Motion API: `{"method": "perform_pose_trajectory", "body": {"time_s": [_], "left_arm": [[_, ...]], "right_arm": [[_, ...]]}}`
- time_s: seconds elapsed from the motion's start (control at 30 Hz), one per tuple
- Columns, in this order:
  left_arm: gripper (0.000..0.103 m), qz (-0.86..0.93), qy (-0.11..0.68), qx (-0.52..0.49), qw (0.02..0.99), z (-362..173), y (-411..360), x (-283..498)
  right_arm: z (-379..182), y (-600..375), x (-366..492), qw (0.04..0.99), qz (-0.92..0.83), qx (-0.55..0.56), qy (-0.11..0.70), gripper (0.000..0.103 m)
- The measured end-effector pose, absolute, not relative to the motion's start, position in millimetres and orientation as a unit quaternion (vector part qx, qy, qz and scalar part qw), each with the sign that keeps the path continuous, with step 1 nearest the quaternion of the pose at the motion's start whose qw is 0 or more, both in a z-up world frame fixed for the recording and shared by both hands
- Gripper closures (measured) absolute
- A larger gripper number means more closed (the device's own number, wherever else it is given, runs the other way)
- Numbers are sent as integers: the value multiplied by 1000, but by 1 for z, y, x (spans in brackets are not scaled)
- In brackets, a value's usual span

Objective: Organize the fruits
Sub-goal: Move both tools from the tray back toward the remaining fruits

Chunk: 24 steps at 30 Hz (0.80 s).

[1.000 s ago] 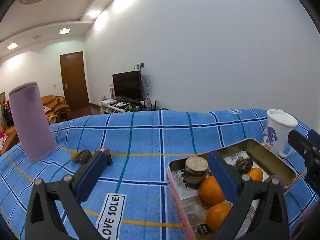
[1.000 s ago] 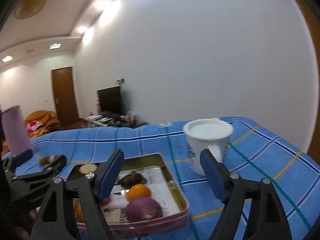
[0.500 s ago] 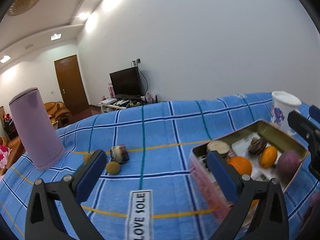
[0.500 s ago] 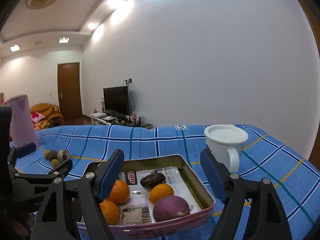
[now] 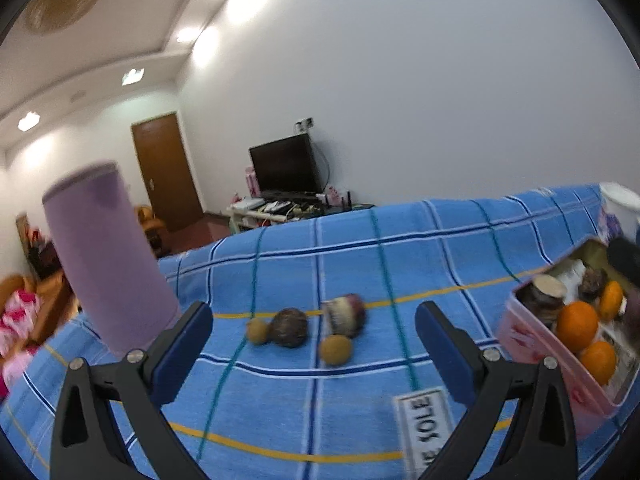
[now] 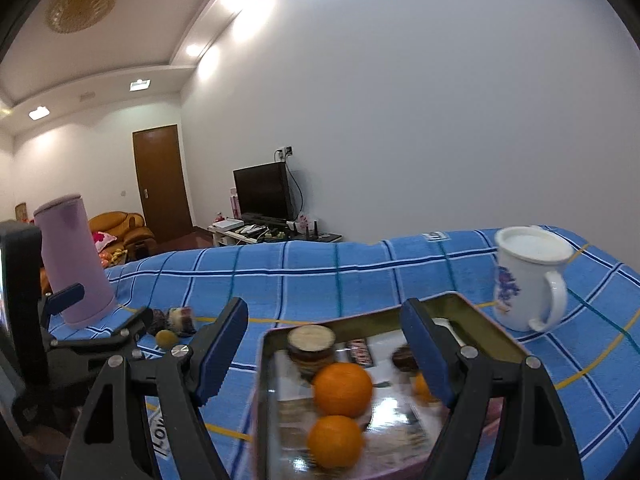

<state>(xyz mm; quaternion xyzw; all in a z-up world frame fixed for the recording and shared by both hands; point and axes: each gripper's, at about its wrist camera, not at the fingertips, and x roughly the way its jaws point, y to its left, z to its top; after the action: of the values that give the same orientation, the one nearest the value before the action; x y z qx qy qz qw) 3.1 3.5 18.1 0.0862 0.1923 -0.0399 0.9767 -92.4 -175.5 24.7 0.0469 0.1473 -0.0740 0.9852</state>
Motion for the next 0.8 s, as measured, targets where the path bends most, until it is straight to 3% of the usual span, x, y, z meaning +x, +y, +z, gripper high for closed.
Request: {"method": "perform_pose_trajectory", "body": {"time_s": [0.37,0.8], "left_arm": [[0,17,200,24,979,16,61,27],[0,48,125,36,990,21,84,29]], "right_arm": [[21,-114,-60,986,-47,30,155,23],[28,-69,-30,991,-76,12,112,23]]}}
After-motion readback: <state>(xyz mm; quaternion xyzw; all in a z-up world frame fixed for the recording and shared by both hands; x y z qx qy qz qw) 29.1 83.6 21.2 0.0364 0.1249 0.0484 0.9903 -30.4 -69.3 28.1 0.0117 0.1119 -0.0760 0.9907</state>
